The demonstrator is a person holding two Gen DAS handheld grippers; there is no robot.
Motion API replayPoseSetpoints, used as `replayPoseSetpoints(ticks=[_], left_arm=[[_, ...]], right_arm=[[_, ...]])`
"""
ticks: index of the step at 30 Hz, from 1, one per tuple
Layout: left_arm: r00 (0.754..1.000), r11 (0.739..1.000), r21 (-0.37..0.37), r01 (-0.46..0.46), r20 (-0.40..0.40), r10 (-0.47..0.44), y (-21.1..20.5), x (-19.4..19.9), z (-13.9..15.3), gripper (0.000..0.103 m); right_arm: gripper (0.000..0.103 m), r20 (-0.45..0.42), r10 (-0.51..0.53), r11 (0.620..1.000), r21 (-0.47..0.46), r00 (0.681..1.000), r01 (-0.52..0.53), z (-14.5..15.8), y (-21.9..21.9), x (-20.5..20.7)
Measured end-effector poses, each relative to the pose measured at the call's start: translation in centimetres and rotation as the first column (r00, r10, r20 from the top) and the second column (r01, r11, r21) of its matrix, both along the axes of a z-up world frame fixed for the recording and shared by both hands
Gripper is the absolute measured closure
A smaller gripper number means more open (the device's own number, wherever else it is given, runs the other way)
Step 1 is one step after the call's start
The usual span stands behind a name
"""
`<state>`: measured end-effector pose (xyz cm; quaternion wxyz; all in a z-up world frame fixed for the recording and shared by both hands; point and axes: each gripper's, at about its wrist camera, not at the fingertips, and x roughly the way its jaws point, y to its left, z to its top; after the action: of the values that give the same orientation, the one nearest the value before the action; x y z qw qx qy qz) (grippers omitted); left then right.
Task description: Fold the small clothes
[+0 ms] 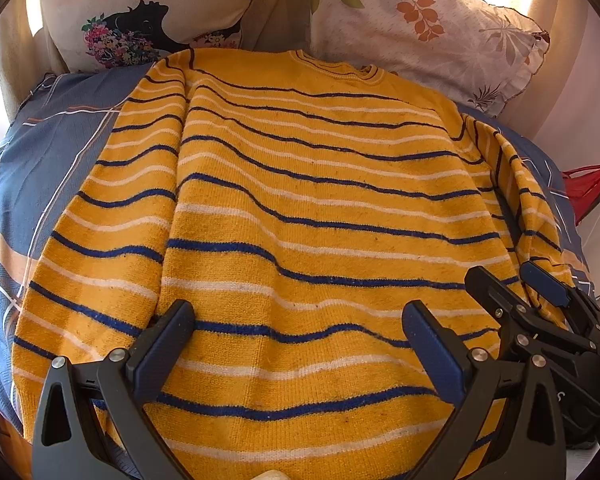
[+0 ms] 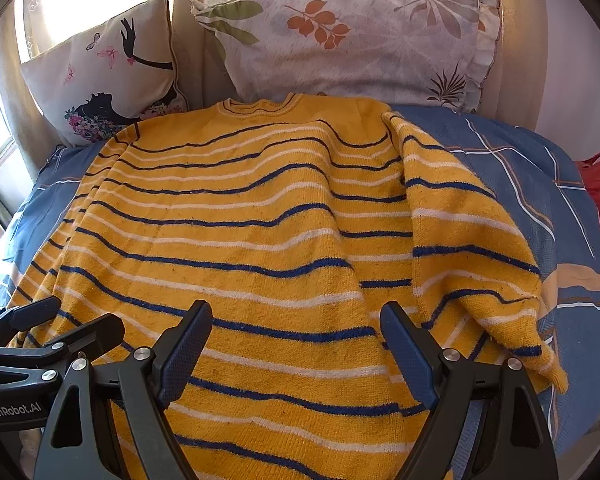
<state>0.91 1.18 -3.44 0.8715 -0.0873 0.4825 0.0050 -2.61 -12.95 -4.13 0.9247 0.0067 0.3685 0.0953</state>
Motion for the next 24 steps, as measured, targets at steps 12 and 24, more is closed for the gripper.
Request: replayPoseSetpoints(ticks=[12,24], left_arm=[[1.000,1.000,-0.011,-0.001,-0.015,0.000,0.2,0.2,-0.7,0.000],[1.000,1.000,-0.012,0.001,-0.028,-0.001,0.2,0.5,-1.3,0.000]], right_arm=[[0.014,-0.003,-0.006,1.000,-0.001,1.000,0.006,-0.2,-0.1,0.1],[0.014,-0.001,-0.029,1.000,0.003,1.000,0.029,-0.2,-0.9,0.3]])
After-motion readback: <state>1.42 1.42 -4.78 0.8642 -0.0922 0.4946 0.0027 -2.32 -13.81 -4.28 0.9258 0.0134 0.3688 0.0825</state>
